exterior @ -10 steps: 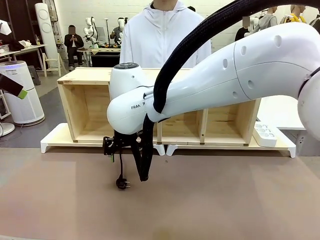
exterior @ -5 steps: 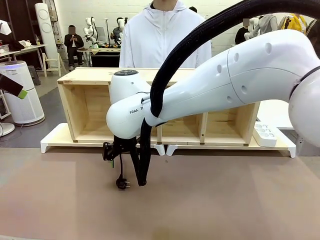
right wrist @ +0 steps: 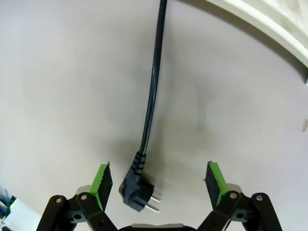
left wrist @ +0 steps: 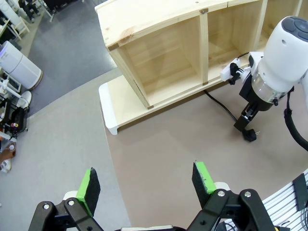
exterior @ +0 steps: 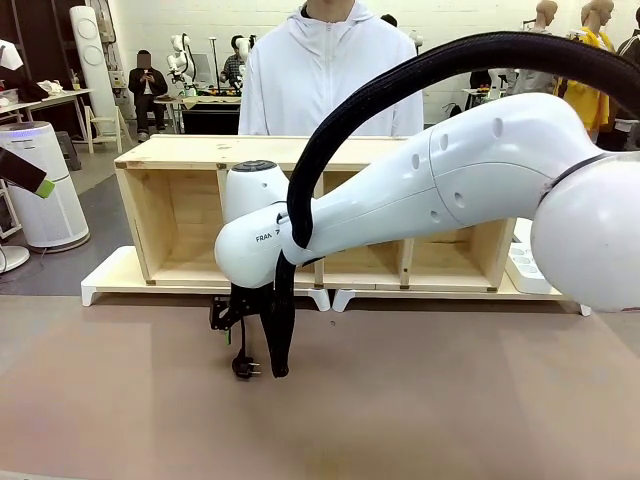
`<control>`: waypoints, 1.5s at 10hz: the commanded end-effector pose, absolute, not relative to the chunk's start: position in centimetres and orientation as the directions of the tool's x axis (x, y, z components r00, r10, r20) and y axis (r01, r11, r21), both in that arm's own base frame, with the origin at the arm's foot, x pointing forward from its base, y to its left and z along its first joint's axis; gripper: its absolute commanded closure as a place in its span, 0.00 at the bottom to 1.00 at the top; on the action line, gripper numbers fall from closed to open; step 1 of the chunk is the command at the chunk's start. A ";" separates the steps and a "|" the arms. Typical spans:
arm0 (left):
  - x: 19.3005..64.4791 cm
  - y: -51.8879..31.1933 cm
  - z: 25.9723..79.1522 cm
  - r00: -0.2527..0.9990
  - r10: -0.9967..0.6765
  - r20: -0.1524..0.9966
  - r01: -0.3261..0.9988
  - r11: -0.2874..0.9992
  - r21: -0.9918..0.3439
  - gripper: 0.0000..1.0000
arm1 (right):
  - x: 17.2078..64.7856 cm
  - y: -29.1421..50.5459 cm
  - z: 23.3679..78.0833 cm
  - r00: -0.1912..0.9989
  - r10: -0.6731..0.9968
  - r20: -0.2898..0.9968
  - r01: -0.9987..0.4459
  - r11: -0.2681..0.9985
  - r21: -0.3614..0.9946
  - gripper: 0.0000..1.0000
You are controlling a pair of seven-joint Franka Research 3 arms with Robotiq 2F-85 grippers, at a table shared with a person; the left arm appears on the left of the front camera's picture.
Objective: Perform cable management.
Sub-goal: When the cord part of the Power Cable appears at the lower middle area of the table and stops, grasp the cord part of the Power Cable.
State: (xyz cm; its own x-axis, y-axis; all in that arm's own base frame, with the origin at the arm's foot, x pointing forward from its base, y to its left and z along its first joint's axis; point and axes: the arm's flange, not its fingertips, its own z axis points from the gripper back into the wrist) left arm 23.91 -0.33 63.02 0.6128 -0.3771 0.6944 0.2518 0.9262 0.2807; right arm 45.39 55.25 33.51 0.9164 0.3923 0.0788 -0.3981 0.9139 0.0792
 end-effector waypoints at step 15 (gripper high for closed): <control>24.1 -0.4 63.0 0.609 -0.377 0.697 0.249 0.926 0.283 0.00 | 46.5 56.8 30.9 0.972 0.233 -0.028 -0.233 0.972 -0.011 0.16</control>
